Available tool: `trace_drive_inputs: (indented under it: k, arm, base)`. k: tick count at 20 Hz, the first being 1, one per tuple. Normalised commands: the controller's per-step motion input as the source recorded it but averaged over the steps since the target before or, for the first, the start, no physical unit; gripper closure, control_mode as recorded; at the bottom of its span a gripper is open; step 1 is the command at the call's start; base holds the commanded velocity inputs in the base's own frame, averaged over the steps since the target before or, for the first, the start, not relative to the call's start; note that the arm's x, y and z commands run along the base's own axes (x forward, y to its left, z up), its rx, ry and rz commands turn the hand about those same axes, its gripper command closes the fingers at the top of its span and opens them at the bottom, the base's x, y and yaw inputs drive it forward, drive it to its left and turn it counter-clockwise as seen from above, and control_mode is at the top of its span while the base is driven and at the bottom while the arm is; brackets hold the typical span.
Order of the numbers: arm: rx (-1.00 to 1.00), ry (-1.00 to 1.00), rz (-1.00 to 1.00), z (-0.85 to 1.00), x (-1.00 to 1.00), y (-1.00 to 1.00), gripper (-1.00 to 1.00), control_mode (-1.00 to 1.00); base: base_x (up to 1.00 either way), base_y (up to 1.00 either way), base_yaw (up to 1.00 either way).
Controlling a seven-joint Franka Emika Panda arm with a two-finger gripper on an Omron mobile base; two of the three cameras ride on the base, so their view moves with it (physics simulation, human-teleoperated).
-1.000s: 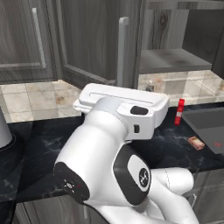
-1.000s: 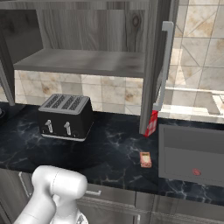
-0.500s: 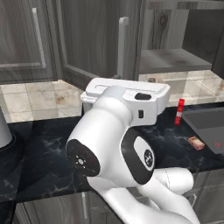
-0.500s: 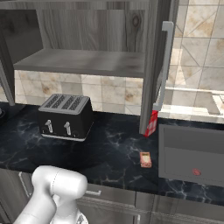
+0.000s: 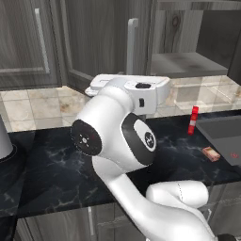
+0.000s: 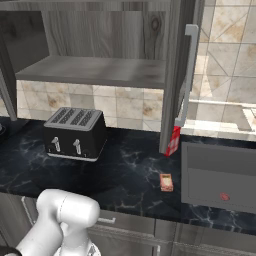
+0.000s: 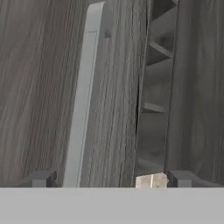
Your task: Open the cabinet. Pick the bar soap and place it next to the sink. Then close the cabinet.
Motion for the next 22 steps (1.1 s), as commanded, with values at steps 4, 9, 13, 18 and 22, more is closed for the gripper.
trace_drive_inputs:
  k: [4, 9, 13, 18, 22]
  arm:
    - [0.00, 0.00, -0.03, 0.00, 0.45, 0.00, -1.00, -1.00]
    - [0.00, 0.00, -0.04, 0.00, 0.34, 0.00, -1.00, -1.00]
    - [0.00, 0.00, -0.06, 0.00, 0.29, 0.00, -1.00, -1.00]
    - [0.00, 0.00, -0.06, 0.00, 0.34, -0.01, -1.00, -1.00]
    - [0.00, 0.00, -0.06, 0.00, 0.43, -0.06, -1.00, -1.00]
  base:
    - [0.00, 0.00, 0.00]
    - [0.00, 0.00, 0.00]
    - [0.00, 0.00, 0.00]
    - [0.00, 0.00, 0.00]
    - [0.00, 0.00, 0.00]
